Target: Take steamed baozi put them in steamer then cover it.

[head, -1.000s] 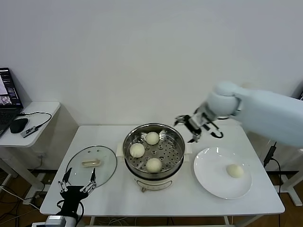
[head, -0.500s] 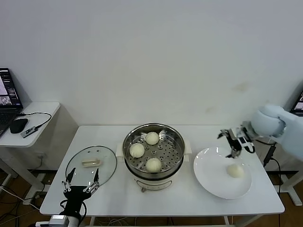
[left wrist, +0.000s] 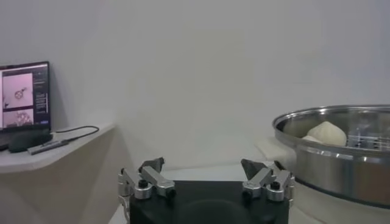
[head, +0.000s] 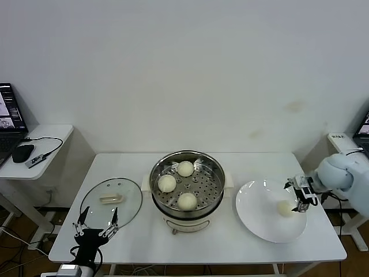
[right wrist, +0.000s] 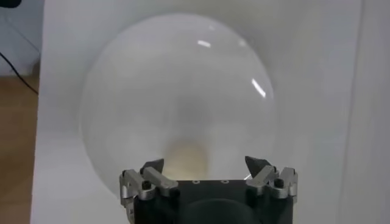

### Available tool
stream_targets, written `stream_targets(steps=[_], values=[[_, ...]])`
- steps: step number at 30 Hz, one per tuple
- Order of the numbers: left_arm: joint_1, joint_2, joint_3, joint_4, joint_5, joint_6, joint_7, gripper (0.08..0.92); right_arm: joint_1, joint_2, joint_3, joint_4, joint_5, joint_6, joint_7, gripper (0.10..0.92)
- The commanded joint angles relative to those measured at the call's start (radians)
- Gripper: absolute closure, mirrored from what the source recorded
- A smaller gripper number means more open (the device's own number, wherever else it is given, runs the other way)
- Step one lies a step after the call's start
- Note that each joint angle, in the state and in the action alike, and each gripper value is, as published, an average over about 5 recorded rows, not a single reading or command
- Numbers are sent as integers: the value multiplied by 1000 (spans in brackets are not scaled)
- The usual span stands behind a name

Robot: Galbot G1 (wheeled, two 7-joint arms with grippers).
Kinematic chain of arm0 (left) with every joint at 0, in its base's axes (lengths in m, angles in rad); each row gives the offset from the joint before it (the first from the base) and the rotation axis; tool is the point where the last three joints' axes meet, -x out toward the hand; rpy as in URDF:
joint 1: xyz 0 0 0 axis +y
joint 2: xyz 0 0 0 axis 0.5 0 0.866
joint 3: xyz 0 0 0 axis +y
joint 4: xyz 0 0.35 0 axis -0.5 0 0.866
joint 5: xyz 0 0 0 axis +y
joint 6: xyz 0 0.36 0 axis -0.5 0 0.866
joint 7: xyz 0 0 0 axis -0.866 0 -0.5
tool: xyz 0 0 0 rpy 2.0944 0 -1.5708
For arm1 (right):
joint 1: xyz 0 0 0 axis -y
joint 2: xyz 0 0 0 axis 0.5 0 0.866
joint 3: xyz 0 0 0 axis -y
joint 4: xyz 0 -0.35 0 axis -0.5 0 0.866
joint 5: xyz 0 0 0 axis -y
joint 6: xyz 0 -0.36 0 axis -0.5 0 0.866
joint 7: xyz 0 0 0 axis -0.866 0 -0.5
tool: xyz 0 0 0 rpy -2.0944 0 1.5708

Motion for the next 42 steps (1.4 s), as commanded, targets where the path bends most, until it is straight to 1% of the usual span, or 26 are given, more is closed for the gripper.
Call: stream_targets(steps=[1, 10, 18, 22, 29, 35, 42], values=[[3, -1, -9, 0, 0, 0, 0, 177, -154, 105, 129, -159, -102, 13, -4, 203], [11, -10, -12, 3, 0, -2, 1, 177, -162, 175, 143, -232, -144, 30, 4, 206], [12, -9, -16, 4, -1, -2, 0, 177, -175, 200, 157, -241, -155, 25, -4, 235], [12, -11, -14, 5, 0, -3, 0, 177, -170, 195, 158, -238, -160, 22, -12, 272], [11, -10, -14, 7, 0, -4, 0, 177, -133, 172, 151, -217, -145, 24, -48, 385], [13, -8, -14, 2, 0, -4, 0, 177, -17, 119, 74, -159, -63, 2, -96, 448], [10, -9, -8, 1, 1, -3, 0, 177, 232, 50, -94, -46, 72, -53, -124, 449]])
